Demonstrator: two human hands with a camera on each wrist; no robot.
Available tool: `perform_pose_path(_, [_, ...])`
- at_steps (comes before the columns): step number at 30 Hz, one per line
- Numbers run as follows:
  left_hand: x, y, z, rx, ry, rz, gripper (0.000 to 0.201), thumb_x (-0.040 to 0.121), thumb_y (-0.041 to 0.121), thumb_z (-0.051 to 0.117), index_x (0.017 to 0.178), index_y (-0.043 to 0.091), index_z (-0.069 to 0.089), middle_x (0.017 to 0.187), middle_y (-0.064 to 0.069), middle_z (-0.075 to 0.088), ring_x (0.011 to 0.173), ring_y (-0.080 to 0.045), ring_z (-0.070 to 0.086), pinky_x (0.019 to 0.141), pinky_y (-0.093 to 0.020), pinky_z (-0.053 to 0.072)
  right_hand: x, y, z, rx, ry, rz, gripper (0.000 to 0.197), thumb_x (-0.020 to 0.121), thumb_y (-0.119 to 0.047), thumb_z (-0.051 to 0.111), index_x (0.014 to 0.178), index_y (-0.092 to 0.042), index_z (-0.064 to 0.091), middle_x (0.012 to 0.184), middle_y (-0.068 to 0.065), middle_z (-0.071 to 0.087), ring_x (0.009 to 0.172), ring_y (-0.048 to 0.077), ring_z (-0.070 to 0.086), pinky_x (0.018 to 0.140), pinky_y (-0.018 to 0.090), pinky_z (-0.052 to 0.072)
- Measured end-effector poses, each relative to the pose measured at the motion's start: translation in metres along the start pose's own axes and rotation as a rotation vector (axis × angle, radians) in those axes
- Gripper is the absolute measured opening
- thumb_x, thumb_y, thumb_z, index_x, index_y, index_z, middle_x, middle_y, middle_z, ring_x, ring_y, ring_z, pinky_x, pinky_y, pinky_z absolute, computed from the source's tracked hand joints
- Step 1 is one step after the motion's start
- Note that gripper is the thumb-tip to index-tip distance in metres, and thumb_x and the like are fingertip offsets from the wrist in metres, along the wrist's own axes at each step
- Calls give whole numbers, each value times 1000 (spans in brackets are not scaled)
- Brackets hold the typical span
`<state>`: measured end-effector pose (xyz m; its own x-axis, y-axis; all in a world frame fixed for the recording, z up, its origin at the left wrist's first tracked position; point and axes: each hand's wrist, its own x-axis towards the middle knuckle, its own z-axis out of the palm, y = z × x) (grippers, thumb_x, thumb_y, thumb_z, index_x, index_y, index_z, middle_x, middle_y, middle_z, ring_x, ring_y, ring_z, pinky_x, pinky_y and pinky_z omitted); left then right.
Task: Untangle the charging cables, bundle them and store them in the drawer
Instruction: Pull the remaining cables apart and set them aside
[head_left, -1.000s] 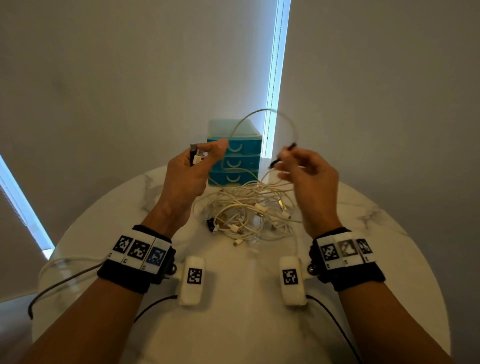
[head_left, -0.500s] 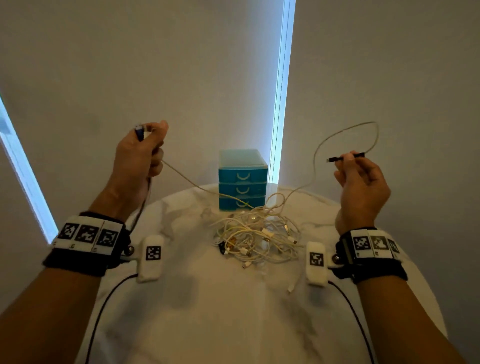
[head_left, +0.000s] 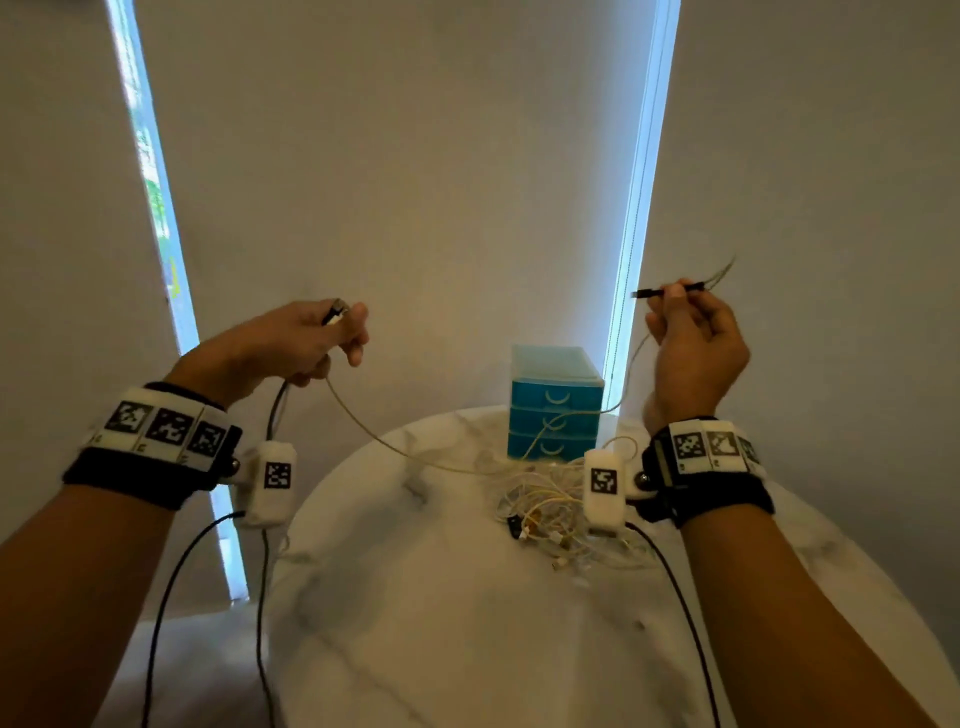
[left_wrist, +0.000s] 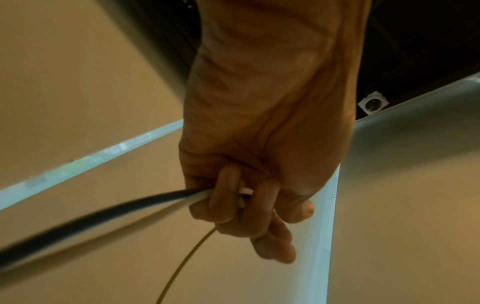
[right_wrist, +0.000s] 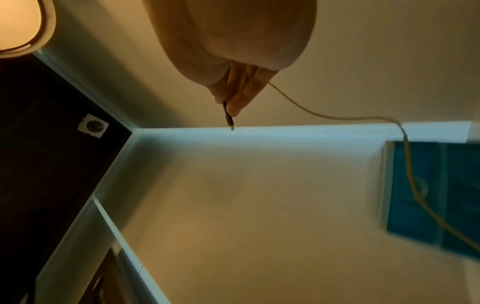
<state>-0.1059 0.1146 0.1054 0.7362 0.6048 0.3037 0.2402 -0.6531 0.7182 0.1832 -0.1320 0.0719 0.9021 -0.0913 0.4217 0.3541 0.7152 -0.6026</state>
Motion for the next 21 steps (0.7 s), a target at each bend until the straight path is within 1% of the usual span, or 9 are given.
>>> perform_pose_path(3, [-13,-7,-36,184,33,-74,44,110,52,46,93,14,61,89,-1,75,55,-16,49,48,-25,39,-38,18,60,1,-142,14,18,98,-17,80,115,-10,78,106,10,81,94,18,81,79,31,65])
perform_pose_path(5, [-24,-12,-61,359,80,-119,41,110,47,51,91,11,62,91,-4,77,62,-22,54,52,-27,42,-60,27,97,-31,-326,70,19,99,-17,78,118,-12,77,109,9,81,96,17,81,81,29,66])
perform_pose_path(7, [-33,-16,-78,514,135,-138,38,110,44,52,89,14,61,93,-5,78,76,-26,61,70,-34,45,-75,35,123,-54,-645,303,31,101,-17,76,129,-4,69,119,15,78,103,19,80,91,31,65])
perform_pose_path(10, [-42,-24,-84,666,242,-180,37,109,54,49,88,26,60,91,12,76,103,-27,59,99,-44,45,-89,46,131,-286,-1079,607,48,98,-19,80,132,11,64,130,24,73,112,26,78,101,37,62])
perform_pose_path(12, [-41,-27,-78,579,293,-112,33,110,51,50,89,27,59,84,15,74,97,-27,63,91,-43,50,-97,58,116,-348,-1127,645,35,98,-13,78,125,8,70,122,23,77,107,30,80,97,36,64])
perform_pose_path(14, [-39,-24,-64,379,305,-3,31,110,48,52,92,23,60,82,4,73,82,-22,70,74,-35,51,-103,70,92,-375,-1085,663,30,101,-14,75,125,3,71,117,18,80,103,29,81,90,34,66])
perform_pose_path(15, [-37,-22,-54,278,284,39,33,109,50,53,94,21,60,82,1,72,75,-20,70,71,-36,53,-104,75,78,-406,-1075,674,29,103,-16,72,125,2,71,115,16,81,103,28,81,89,33,66])
perform_pose_path(18, [-30,-20,-15,7,179,62,39,107,55,53,95,19,60,78,1,58,66,-16,52,62,-33,50,-101,85,43,-504,-1073,679,27,106,-20,68,124,0,73,110,12,83,102,25,81,85,30,66])
perform_pose_path(21, [-17,-12,31,0,162,21,56,102,71,47,101,18,66,77,5,57,68,-12,48,64,-31,43,-88,79,23,-508,-1017,618,26,105,-20,68,122,-1,75,109,13,83,98,22,81,80,27,64])
